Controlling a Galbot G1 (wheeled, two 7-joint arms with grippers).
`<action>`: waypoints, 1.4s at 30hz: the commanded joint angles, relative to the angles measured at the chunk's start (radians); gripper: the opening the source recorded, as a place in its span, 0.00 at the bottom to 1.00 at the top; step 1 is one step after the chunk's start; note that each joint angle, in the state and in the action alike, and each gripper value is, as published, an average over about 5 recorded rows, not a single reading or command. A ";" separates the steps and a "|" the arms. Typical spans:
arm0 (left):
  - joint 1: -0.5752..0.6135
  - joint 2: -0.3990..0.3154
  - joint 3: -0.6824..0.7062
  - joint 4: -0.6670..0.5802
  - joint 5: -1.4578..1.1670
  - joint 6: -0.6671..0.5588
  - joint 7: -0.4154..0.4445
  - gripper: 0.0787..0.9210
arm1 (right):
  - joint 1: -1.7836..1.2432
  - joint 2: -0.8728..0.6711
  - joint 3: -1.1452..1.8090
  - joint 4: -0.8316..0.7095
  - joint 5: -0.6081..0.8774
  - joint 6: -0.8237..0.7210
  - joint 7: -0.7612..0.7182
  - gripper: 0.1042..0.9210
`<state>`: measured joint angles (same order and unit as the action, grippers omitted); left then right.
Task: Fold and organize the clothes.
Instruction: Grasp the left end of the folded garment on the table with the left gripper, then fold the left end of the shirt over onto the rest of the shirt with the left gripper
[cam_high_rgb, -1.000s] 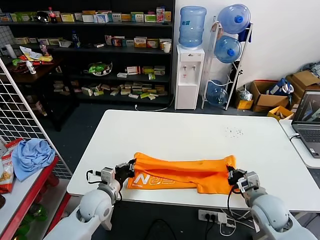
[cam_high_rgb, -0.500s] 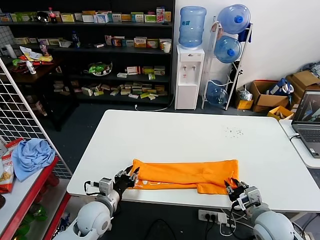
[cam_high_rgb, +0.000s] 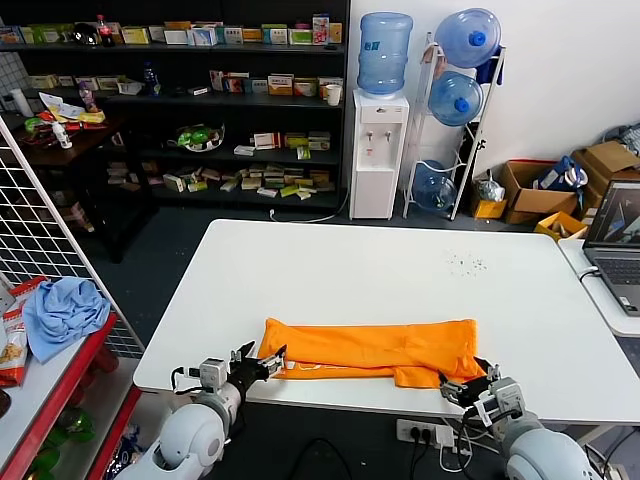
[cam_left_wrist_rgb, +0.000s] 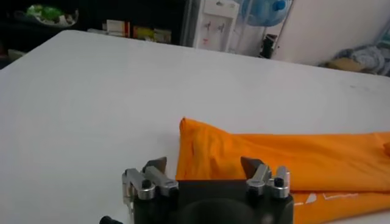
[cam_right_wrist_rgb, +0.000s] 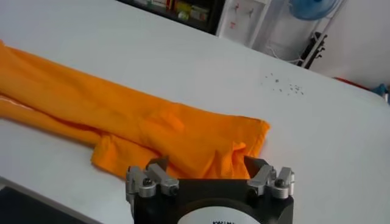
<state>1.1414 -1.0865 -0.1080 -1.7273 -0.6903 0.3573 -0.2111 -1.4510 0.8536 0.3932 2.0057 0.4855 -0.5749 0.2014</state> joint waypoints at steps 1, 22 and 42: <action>-0.045 -0.023 0.007 0.087 -0.026 0.011 -0.003 0.88 | -0.011 -0.003 0.006 0.017 0.004 -0.007 0.003 0.88; -0.052 -0.001 0.012 0.045 -0.020 0.038 -0.001 0.23 | -0.009 0.004 0.006 0.021 0.007 -0.014 0.004 0.88; -0.103 0.307 -0.205 0.141 -0.078 0.039 -0.037 0.03 | 0.059 0.042 -0.015 -0.014 -0.006 0.021 0.016 0.88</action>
<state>1.0564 -0.9340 -0.2103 -1.6489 -0.7519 0.4036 -0.2379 -1.4082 0.8900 0.3814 1.9983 0.4813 -0.5630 0.2141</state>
